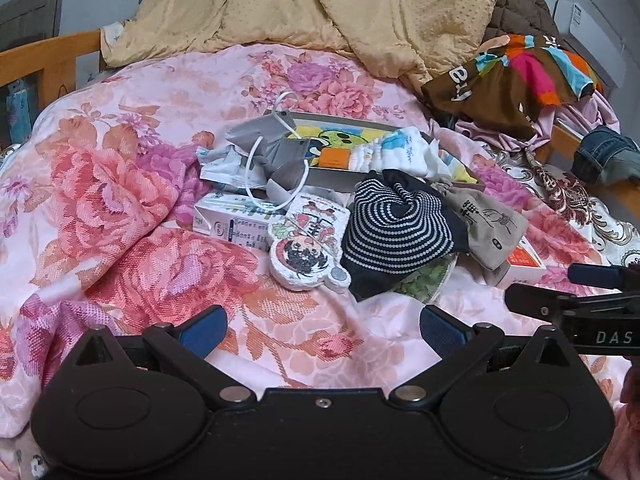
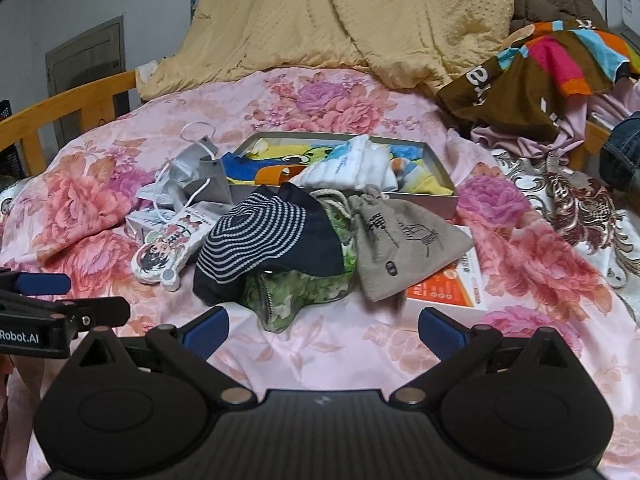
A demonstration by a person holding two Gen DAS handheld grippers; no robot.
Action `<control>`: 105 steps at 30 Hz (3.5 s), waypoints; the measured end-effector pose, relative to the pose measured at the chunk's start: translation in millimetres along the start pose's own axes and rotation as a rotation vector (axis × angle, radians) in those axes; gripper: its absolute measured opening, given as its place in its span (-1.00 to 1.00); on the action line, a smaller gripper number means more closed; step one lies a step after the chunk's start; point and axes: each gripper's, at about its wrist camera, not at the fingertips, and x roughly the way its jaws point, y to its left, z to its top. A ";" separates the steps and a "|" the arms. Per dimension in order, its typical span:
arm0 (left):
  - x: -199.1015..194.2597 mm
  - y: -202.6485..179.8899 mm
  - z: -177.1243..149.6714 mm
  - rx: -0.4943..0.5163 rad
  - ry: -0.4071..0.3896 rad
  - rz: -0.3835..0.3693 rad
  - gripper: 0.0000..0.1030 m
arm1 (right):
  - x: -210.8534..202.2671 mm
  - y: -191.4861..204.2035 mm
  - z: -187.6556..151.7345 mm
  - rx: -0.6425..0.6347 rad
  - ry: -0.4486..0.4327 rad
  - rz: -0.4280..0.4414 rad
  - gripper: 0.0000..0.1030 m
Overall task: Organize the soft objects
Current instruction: 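Withdraw both open tools from the tray back over the pile, then grasp the striped knit hat with the left tool while the right grasps the grey pouch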
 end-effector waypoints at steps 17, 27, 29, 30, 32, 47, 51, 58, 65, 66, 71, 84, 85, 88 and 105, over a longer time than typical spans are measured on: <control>11.1 -20.7 13.0 0.063 -0.097 -0.079 0.98 | -4.8 -19.9 4.6 0.126 -0.045 0.017 0.99; 48.0 -39.8 35.9 0.121 -0.077 -0.114 0.98 | 5.5 -61.6 19.6 0.267 -0.097 -0.027 0.99; 54.4 -43.8 40.8 0.137 -0.081 -0.118 0.98 | 15.1 -65.3 27.4 0.243 -0.102 -0.046 0.99; 57.5 -46.2 43.5 0.145 -0.081 -0.120 0.98 | 19.5 -66.6 30.7 0.230 -0.105 -0.053 0.99; 63.8 -50.5 48.6 0.151 -0.078 -0.125 0.98 | 29.0 -69.0 37.5 0.197 -0.117 -0.069 0.99; 105.0 -73.4 68.7 0.209 -0.046 -0.128 0.95 | 95.3 -91.3 45.1 0.137 -0.158 -0.079 0.99; 110.4 -75.8 68.3 0.220 -0.038 -0.128 0.93 | 101.2 -89.8 43.2 0.114 -0.161 -0.064 0.99; 119.6 -75.5 68.3 0.184 -0.023 -0.135 0.89 | 108.7 -87.0 46.6 0.084 -0.155 -0.045 0.99; 126.6 -78.7 73.8 0.192 0.018 -0.153 0.69 | 117.4 -86.4 47.6 0.077 -0.124 -0.020 0.99; 127.2 -78.0 74.6 0.185 0.018 -0.151 0.67 | 118.1 -86.4 47.3 0.077 -0.120 -0.018 0.99; 130.5 -72.5 78.1 0.147 0.030 -0.126 0.50 | 120.7 -85.5 45.8 0.071 -0.108 -0.024 0.99; 126.1 -64.5 78.3 0.103 0.024 -0.117 0.22 | 125.4 -86.1 43.0 0.069 -0.072 -0.052 0.90; 125.7 -65.0 78.4 0.104 0.025 -0.114 0.21 | 125.8 -85.3 42.5 0.063 -0.068 -0.056 0.90; 124.9 -67.7 78.7 0.113 0.025 -0.102 0.19 | 127.3 -83.2 42.2 0.048 -0.052 -0.071 0.87; 116.3 -73.2 75.9 0.153 0.014 -0.080 0.04 | 128.7 -74.7 37.5 0.004 0.017 -0.132 0.61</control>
